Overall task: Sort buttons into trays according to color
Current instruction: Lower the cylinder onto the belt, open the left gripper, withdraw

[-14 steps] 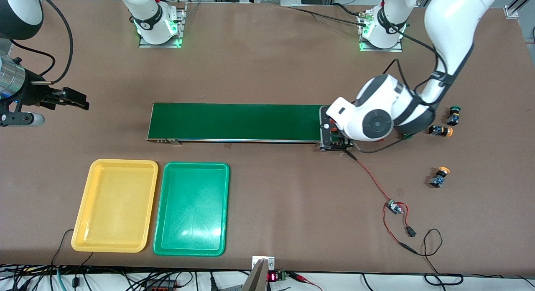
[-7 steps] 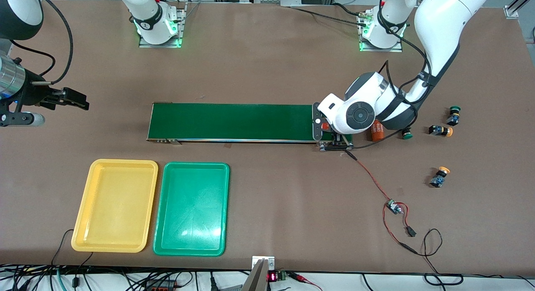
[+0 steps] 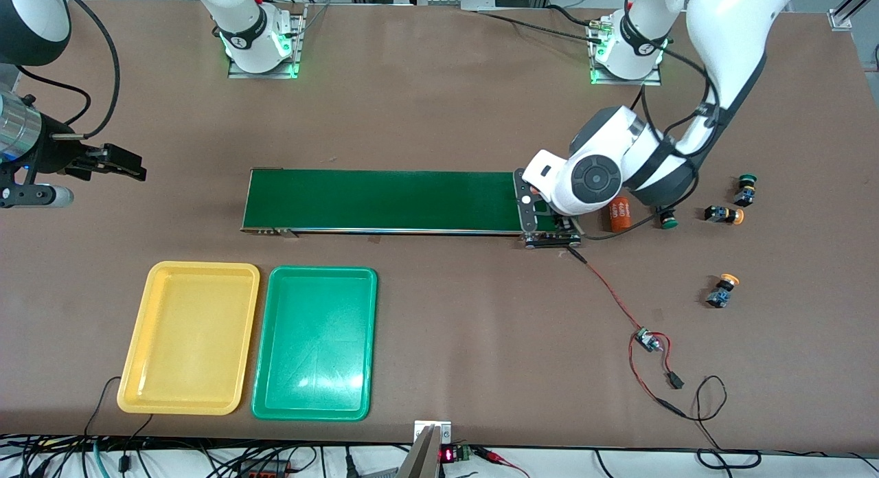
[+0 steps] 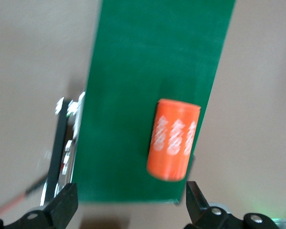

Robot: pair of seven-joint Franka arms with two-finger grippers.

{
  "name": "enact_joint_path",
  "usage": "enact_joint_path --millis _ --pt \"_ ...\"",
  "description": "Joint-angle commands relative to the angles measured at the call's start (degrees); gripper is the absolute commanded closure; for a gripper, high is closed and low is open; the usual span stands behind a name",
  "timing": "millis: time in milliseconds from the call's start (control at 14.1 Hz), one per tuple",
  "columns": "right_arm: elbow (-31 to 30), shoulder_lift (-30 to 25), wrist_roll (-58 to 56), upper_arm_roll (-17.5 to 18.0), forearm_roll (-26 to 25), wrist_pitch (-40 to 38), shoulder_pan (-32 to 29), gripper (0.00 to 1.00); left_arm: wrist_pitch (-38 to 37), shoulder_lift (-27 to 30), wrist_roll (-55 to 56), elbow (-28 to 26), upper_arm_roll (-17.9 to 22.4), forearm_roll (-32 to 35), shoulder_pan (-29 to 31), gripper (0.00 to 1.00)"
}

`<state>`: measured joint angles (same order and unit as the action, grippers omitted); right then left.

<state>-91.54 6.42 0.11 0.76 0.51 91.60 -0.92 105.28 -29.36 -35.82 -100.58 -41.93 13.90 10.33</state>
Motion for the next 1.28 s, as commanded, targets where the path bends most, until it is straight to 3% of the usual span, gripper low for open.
enact_joint_path --millis 0,213,355,497,781,994,1208 --pt "0.3 0.1 0.6 0.5 1.0 0.0 -0.7 0.0 -8.8 1.8 14.5 5.9 0.0 0.8 0.7 0.0" --pt "0.3 0.1 0.7 0.5 1.0 0.0 -0.7 0.0 -13.9 1.7 31.1 11.8 0.4 0.8 2.5 0.0" --pt "0.3 0.1 0.7 0.5 1.0 0.0 -0.6 0.0 -13.9 1.5 35.9 14.2 0.5 1.4 5.0 0.0" --pt "0.3 0.1 0.7 0.5 1.0 0.0 -0.7 0.0 -13.9 0.4 35.9 17.2 1.3 1.6 8.8 0.0" --pt "0.3 0.1 0.7 0.5 1.0 0.1 -0.7 0.0 -13.1 -6.4 35.4 23.6 8.1 2.8 10.7 0.0" --pt "0.3 0.1 0.7 0.5 1.0 0.1 -0.6 0.0 -10.5 -9.7 34.7 23.1 11.6 9.2 11.9 0.0" --pt "0.3 0.1 0.7 0.5 1.0 0.1 -0.6 0.0 0.1 -12.9 24.3 20.5 11.9 15.6 14.7 0.0"
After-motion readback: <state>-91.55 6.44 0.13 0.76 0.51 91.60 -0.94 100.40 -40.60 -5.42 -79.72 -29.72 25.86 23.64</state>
